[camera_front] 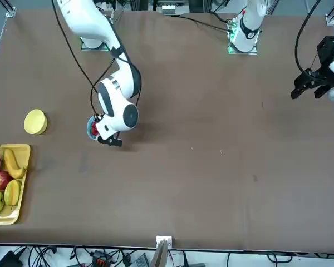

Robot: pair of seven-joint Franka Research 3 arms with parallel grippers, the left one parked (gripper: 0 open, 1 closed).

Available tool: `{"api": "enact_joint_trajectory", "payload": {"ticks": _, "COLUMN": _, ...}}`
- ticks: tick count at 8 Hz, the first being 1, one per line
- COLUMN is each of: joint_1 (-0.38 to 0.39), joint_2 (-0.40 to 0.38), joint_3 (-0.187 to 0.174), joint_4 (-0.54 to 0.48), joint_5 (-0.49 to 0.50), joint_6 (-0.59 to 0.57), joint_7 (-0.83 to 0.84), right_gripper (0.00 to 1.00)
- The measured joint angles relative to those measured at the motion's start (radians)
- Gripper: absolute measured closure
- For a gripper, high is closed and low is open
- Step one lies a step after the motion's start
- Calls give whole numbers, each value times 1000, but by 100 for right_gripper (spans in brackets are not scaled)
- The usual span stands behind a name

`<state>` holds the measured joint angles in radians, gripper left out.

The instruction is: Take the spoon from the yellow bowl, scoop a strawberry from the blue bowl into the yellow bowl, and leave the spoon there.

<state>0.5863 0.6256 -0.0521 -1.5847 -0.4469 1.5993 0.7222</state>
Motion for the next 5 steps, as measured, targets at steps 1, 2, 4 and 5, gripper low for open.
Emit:
{"api": "enact_joint_trajectory", "payload": {"ticks": 1, "joint_1": 4, "joint_2": 12, "joint_3": 0, "joint_4": 0, "joint_5": -22, "joint_6": 0, "joint_7": 0, "right_gripper": 89}}
{"api": "enact_joint_trajectory", "payload": {"ticks": 2, "joint_1": 5, "joint_2": 31, "joint_3": 0, "joint_4": 0, "joint_5": -48, "joint_6": 0, "joint_7": 0, "right_gripper": 89}}
{"api": "enact_joint_trajectory", "payload": {"ticks": 4, "joint_1": 14, "joint_2": 50, "joint_3": -1, "joint_4": 1, "joint_5": -72, "joint_6": -7, "joint_7": 0, "right_gripper": 89}}
{"api": "enact_joint_trajectory", "payload": {"ticks": 5, "joint_1": 20, "joint_2": 53, "joint_3": -2, "joint_4": 0, "joint_5": -76, "joint_6": -7, "joint_7": 0, "right_gripper": 89}}
